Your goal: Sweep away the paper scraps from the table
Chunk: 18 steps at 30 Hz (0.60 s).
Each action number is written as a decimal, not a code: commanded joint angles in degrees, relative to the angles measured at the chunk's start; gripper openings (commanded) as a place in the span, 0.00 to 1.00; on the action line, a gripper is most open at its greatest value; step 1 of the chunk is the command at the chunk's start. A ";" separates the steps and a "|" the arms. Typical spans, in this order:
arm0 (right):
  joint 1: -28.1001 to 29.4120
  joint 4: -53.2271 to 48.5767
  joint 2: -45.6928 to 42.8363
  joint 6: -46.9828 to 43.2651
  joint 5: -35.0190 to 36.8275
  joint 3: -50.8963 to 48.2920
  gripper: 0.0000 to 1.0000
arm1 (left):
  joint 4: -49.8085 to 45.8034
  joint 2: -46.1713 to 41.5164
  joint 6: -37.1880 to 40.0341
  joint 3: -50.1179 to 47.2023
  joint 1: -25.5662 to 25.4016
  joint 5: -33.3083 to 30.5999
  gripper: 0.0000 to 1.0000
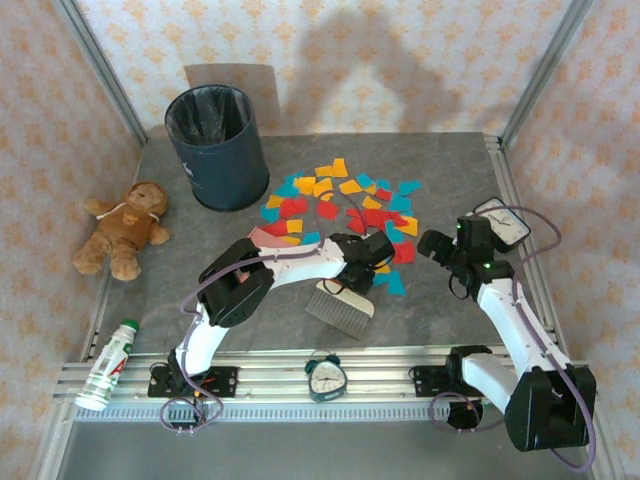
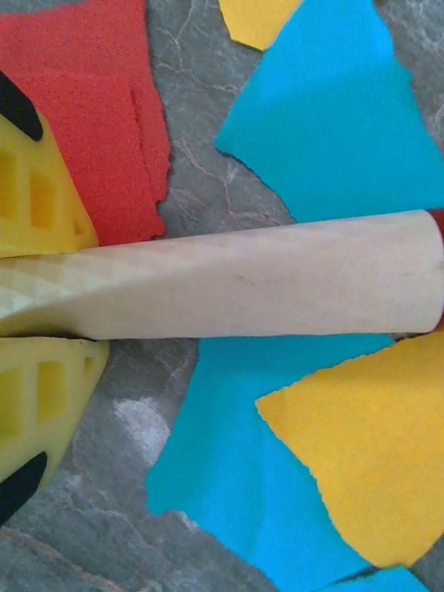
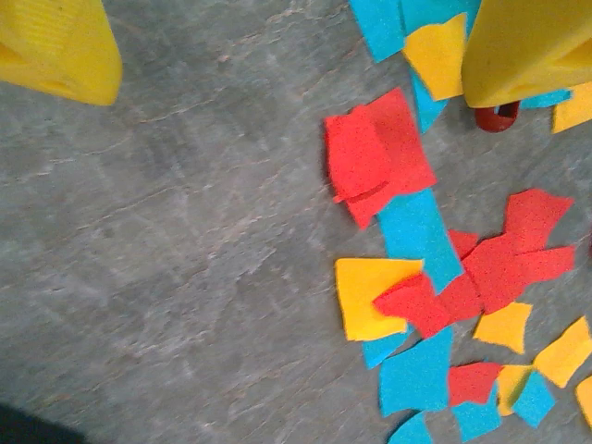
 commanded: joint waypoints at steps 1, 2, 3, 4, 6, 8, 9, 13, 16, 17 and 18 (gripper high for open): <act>0.19 -0.32 1.25 1.13 -6.97 3.13 0.92 | 3.98 -6.79 2.53 -2.52 -0.34 -1.51 0.20; 0.14 -0.05 1.73 1.49 -9.06 3.59 0.92 | 5.40 -7.90 3.41 -3.46 -0.18 -1.59 0.20; 0.19 0.30 2.15 1.84 -11.00 3.99 0.91 | 6.56 -9.09 4.38 -4.17 -0.21 -1.56 0.20; 0.20 0.91 2.52 2.08 -13.20 4.44 0.88 | 7.47 -10.09 5.53 -4.88 -0.15 -1.87 0.20; 0.20 1.63 3.20 3.03 -16.27 5.24 0.85 | 8.67 -12.22 7.11 -5.71 0.41 -2.76 0.19; 0.20 2.80 3.95 4.04 -19.39 5.74 0.82 | 9.87 -13.31 8.49 -6.41 1.49 -1.54 0.19; 0.20 3.37 4.34 4.44 -20.98 5.90 0.80 | 10.69 -13.69 9.01 -6.84 2.02 -0.62 0.19; 0.20 7.43 5.51 7.07 -28.11 5.67 0.74 | 14.75 -15.63 12.30 -8.75 3.41 2.22 0.20; 0.29 11.92 6.27 9.42 -33.45 4.88 0.72 | 17.74 -17.00 15.12 -10.26 3.78 3.32 0.20; 0.34 13.11 6.59 10.00 -34.89 4.71 0.71 | 19.04 -17.35 15.75 -10.75 3.87 3.35 0.20; 0.38 13.98 6.85 10.46 -35.81 4.62 0.70 | 19.71 -17.73 16.33 -11.19 3.92 3.44 0.20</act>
